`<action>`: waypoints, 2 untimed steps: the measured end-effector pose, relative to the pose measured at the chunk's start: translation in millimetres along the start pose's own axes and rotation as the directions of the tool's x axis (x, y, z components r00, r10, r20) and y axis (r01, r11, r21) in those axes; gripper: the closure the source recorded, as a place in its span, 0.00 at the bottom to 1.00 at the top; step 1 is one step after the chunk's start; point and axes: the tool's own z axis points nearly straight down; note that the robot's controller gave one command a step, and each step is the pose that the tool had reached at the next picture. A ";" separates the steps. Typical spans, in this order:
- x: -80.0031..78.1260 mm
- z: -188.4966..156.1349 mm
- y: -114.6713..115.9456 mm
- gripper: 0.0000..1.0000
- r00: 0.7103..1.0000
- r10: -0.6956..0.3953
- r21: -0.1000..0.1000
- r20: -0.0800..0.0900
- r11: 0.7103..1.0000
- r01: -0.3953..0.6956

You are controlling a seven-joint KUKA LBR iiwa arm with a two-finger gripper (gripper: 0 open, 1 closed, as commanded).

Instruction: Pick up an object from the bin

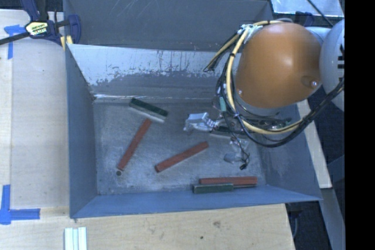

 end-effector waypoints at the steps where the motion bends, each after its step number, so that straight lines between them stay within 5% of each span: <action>1: 0.0 0.0 0.0 0.00 1.000 0.000 0.000 0.000 1.000 0.000; 2: 1.1 37.8 -2.7 0.00 0.993 -0.121 0.004 0.003 0.993 0.121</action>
Offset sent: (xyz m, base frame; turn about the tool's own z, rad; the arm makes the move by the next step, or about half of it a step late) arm 0.0014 -0.0117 -0.1493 -0.4503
